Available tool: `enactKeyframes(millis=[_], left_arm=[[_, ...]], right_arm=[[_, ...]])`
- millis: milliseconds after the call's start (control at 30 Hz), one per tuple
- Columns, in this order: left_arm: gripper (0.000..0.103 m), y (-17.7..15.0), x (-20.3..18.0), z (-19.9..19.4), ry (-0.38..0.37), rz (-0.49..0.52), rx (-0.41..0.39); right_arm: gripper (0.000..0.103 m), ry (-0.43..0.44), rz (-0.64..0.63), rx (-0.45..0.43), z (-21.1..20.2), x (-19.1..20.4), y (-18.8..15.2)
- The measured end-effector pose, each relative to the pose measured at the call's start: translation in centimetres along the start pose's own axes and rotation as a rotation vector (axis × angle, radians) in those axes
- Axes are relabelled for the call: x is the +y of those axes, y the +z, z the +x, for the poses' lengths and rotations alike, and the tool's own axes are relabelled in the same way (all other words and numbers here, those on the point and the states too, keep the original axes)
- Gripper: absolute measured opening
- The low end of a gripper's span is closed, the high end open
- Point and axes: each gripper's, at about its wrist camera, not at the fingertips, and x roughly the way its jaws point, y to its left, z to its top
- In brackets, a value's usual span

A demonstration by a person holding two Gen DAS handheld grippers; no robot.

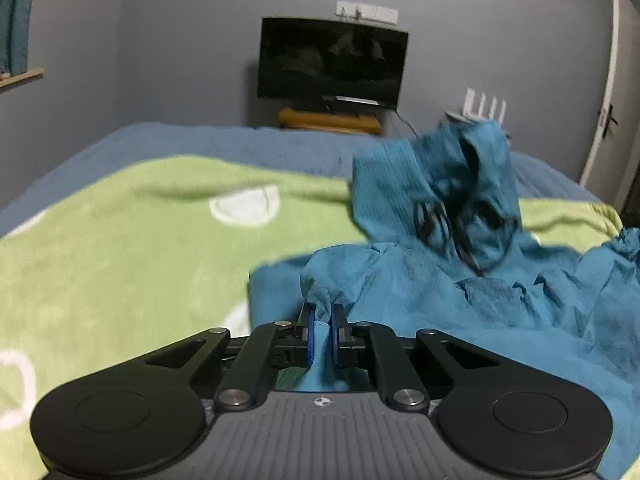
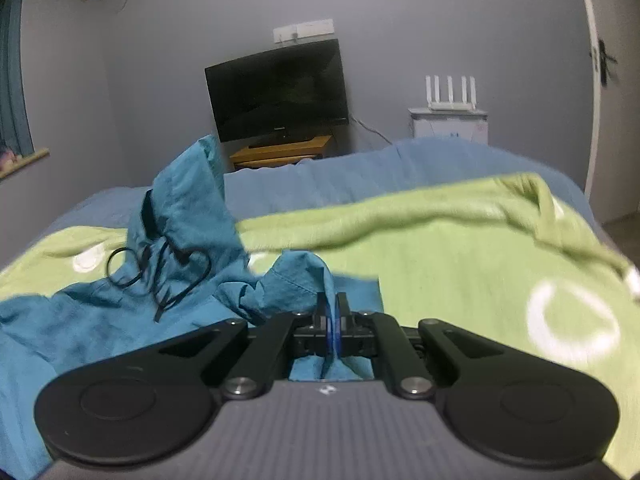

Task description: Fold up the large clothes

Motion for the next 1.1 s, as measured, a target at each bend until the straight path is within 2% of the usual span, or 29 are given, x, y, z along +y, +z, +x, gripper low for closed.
enactKeyframes(millis=[100,233,300,333,367,400,433,500,567,633,733,833,900,1000,1100], left_arm=[[0.008,1.1,0.1,0.9,0.041,-0.022,-0.024],[0.011,-0.2,-0.1,3.7,0.132,-0.022,0.087],[0.019,-1.6,-0.2,4.4,0.176,-0.006,0.139],[0.031,-2.2,-0.3,4.4,0.199,0.003,0.144],[0.051,-2.6,-0.3,4.3,0.214,0.002,0.144],[0.064,-2.9,-0.1,4.0,0.215,-0.008,0.152],[0.079,-3.1,0.1,3.5,0.207,-0.026,0.153],[0.080,-3.5,0.4,1.5,0.188,-0.056,0.095],[0.082,-3.6,0.6,-0.4,0.190,-0.090,0.035],[0.085,-4.0,-0.5,-2.6,0.152,-0.118,-0.030],[0.086,-4.2,-3.4,-3.9,0.050,-0.122,-0.053],[0.086,-5.1,-8.0,-3.6,-0.036,-0.038,-0.022],[0.086,-6.2,-11.2,-3.0,-0.070,0.061,0.019],[0.086,-8.4,-14.2,-2.0,-0.033,0.167,0.091],[0.086,-10.9,-14.2,-1.9,0.016,0.228,0.131]], right_arm=[[0.000,-0.038,-0.011,0.003,2.6,0.8,1.6],[0.000,-0.057,0.076,0.053,6.7,0.6,1.2],[0.000,-0.098,0.057,0.126,8.5,0.9,0.1],[0.001,-0.116,0.051,0.155,9.1,1.0,-0.4],[0.007,-0.116,0.058,0.172,9.2,0.9,-0.8],[0.019,-0.107,0.074,0.173,8.9,0.7,-1.1],[0.026,-0.097,0.088,0.163,8.2,0.5,-1.3],[0.054,-0.080,0.081,0.109,5.6,0.3,-1.9],[0.061,-0.078,0.038,0.048,2.0,0.7,-3.1],[0.061,-0.040,0.033,0.029,-0.9,1.5,-4.1],[0.061,0.049,0.057,0.029,-5.4,3.4,-6.6],[0.061,0.131,0.005,0.043,-7.2,6.9,-8.9],[0.061,0.161,-0.104,0.040,-6.8,9.7,-10.0],[0.061,0.141,-0.268,0.075,-5.1,11.9,-12.2],[0.061,0.097,-0.241,0.133,-3.7,10.1,-13.9]])
